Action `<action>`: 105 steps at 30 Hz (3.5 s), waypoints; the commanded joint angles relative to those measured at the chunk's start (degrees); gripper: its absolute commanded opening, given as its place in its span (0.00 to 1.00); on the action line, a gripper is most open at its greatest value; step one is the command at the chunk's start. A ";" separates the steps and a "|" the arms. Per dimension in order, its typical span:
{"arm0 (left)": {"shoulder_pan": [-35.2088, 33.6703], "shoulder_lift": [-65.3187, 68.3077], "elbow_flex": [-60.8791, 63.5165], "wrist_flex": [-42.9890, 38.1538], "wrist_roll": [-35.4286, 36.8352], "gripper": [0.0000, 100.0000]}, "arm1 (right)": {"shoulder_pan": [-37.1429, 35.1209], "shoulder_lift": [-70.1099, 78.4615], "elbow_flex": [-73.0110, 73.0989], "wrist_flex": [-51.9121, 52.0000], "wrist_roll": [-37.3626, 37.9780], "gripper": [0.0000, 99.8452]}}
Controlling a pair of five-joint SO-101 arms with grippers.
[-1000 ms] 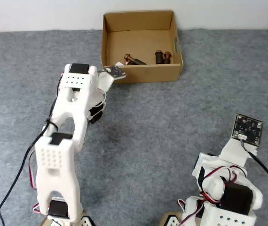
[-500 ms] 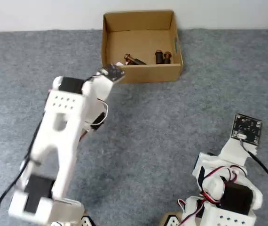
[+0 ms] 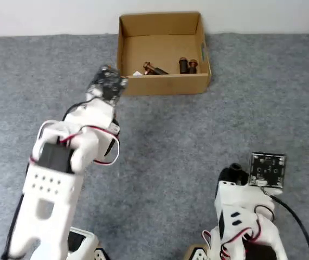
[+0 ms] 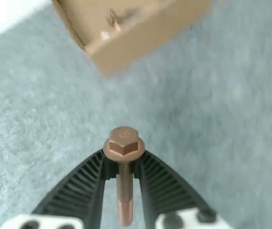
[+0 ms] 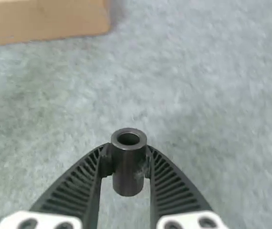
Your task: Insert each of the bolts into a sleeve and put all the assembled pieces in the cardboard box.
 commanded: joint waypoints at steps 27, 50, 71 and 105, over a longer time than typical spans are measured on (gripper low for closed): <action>18.20 -63.47 45.85 -34.64 30.24 0.00 | -37.49 0.22 16.00 -35.21 7.30 0.01; 20.92 -62.42 48.22 -35.08 36.92 0.00 | -40.84 0.13 16.44 -38.81 15.74 0.01; 21.01 -62.42 55.34 -39.82 34.02 0.00 | -41.01 0.13 16.18 -38.73 15.91 0.01; 20.75 -62.42 52.35 -46.07 34.02 0.00 | -41.01 0.13 16.18 -38.37 16.00 0.01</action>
